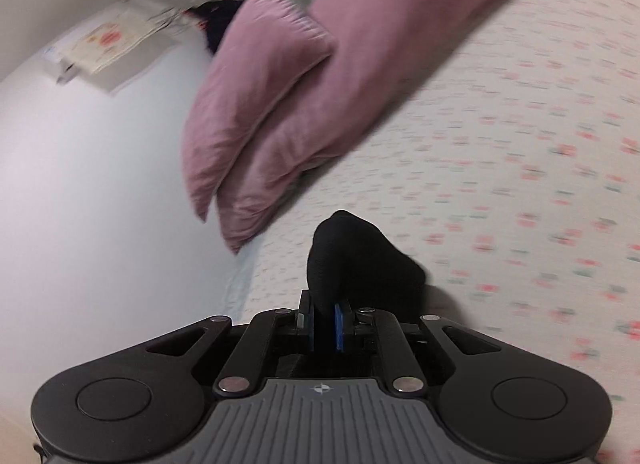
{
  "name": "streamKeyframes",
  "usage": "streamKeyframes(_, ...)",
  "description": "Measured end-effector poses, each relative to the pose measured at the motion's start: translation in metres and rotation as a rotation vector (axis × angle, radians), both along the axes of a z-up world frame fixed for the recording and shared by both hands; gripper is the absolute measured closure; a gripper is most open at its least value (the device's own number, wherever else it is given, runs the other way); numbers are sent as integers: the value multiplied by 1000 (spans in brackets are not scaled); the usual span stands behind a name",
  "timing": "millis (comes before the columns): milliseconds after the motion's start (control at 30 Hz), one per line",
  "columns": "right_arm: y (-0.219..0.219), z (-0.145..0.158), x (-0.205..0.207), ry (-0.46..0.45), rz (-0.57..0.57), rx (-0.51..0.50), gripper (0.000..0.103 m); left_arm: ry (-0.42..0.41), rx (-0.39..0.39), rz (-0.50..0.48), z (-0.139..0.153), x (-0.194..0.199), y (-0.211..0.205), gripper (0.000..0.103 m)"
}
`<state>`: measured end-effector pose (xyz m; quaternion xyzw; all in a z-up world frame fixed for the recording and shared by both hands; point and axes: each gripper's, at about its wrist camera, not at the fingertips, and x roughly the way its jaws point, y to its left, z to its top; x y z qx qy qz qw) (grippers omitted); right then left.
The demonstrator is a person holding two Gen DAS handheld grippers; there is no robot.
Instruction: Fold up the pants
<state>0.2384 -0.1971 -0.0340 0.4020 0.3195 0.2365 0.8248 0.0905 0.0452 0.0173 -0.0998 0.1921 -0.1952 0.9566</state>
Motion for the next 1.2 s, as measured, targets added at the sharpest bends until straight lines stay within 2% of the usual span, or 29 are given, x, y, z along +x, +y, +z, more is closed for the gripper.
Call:
streamKeyframes(233,90,13,19,-26,120,-41,92,52,-166,243,7,4,74,88)
streamKeyframes(433,174,10,33,-10,199,-62,92,72,-256,441,5,1,129,88)
streamKeyframes(733,263,-3,54,46,288,-126,91,201,-438,688,-12,3,194,87)
streamKeyframes(833,276,-6,52,52,300,-141,80,248,-467,748,-20,-1,209,84)
streamKeyframes(900,275,-6,52,52,294,-128,64,287,-469,770,-24,-1,218,79)
streamKeyframes(933,272,-4,51,48,284,-118,60,295,-458,778,-25,0,222,77)
streamKeyframes(967,271,-2,52,42,278,-114,52,296,-451,790,-26,1,223,77)
streamKeyframes(1067,261,7,50,17,274,-133,39,280,-417,844,-22,2,228,69)
streamKeyframes(1133,249,11,44,2,269,-163,35,246,-394,867,-17,1,235,54)
streamKeyframes(1167,247,12,43,-6,263,-177,33,231,-370,870,-13,3,239,51)
streamKeyframes(1200,238,12,39,-15,258,-192,30,228,-339,852,-9,8,244,42)
